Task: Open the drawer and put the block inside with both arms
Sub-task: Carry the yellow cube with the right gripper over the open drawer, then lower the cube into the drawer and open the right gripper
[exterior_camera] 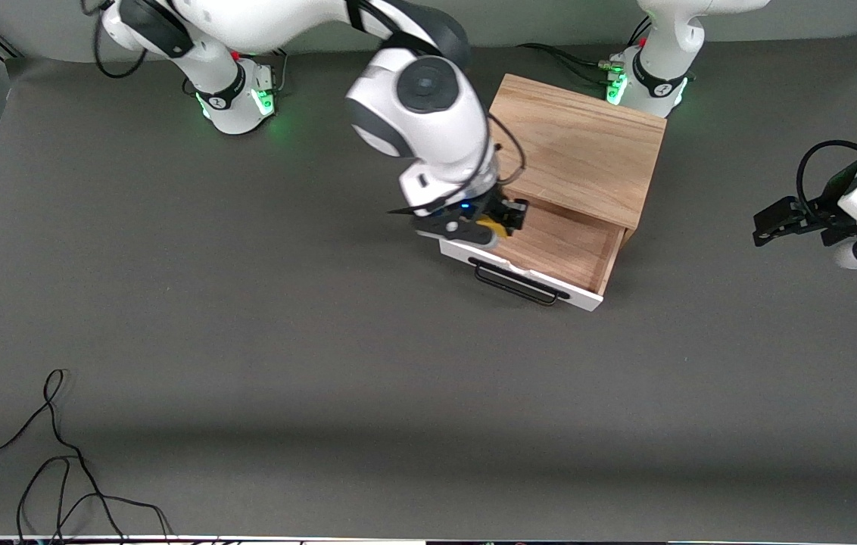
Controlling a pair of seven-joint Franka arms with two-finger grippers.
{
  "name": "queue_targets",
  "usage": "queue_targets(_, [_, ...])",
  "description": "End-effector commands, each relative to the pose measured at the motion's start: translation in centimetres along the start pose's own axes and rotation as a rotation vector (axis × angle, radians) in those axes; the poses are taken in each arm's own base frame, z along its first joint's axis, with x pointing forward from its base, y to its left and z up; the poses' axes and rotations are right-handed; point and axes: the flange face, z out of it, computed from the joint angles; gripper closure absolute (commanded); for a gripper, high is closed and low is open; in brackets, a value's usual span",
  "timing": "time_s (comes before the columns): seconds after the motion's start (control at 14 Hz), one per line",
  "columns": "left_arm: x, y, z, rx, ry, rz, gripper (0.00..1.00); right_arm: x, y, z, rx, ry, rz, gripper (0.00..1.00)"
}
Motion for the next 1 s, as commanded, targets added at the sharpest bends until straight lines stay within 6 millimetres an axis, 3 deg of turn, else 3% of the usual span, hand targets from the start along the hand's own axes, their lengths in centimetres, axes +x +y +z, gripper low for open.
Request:
queue_targets(0.0, [0.0, -0.4, -0.5, 0.003, -0.006, 0.019, 0.0, -0.8, -1.2, 3.3, 0.012, 0.024, 0.012, 0.69])
queue_targets(0.29, [0.0, -0.7, -0.5, 0.003, -0.006, 0.063, 0.0, -2.8, -1.0, 8.1, -0.041, 0.023, -0.028, 0.68])
queue_targets(0.57, [0.0, -0.7, -0.5, 0.003, -0.006, 0.059, 0.0, -3.7, -0.4, 12.0, -0.071, 0.02, -0.011, 0.65])
queue_targets(0.71, [0.0, -0.6, -0.5, 0.002, -0.008, 0.052, 0.0, -3.8, -0.3, 12.8, -0.069, 0.018, -0.006, 0.62])
queue_targets(0.79, [0.0, -0.7, -0.5, 0.003, -0.008, 0.051, 0.0, -3.5, -0.2, 12.9, -0.073, 0.023, -0.003, 0.51])
queue_targets(0.86, [0.0, -0.7, -0.5, 0.003, -0.008, 0.051, 0.0, -3.4, -0.2, 13.0, -0.073, 0.022, 0.0, 0.22])
queue_targets(0.93, [0.0, -0.6, -0.5, 0.001, -0.012, 0.051, 0.0, -3.4, -0.1, 13.0, -0.077, 0.023, 0.001, 0.01])
